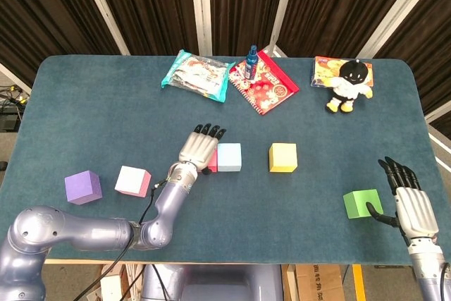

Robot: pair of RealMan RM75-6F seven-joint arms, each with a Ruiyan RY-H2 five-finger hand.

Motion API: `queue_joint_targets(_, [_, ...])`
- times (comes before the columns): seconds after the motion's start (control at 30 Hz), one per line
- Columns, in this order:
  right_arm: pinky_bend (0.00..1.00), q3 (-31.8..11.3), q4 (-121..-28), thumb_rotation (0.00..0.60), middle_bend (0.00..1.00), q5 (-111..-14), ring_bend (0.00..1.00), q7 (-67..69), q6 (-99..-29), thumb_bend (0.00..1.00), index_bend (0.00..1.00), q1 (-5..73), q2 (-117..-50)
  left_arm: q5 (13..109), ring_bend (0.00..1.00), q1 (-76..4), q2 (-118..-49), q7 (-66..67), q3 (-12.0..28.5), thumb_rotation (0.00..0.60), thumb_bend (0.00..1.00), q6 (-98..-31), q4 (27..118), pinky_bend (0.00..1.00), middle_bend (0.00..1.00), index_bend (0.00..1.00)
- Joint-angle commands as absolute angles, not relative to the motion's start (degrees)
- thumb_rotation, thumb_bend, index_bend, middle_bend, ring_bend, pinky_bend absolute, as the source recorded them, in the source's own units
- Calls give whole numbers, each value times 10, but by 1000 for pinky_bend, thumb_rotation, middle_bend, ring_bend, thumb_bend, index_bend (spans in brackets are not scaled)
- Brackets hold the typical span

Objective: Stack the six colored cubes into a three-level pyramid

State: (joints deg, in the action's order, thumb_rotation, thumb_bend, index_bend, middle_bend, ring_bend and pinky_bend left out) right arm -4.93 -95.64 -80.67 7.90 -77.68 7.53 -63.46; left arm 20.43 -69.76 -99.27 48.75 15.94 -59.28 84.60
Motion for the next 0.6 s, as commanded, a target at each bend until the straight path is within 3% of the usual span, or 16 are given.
queue_joint_targets(0.03, [0,-50,-955,600,0,-806,0,79,-778,329,0,75,-635,228,5,-679,-965,462,163,600,182,-601,884,74,38,0])
queue_joint_targets(0.33, [0,-49,-958,600,0,-805,0,69,-779,329,0,74,-636,304,5,-623,-867,407,154,600,158,-629,1004,72,37,0])
queue_joint_targets(0.6, [0,-51,-959,600,0,-805,0,59,-786,329,0,72,-639,407,0,-534,-756,370,93,600,123,-700,1081,54,36,0])
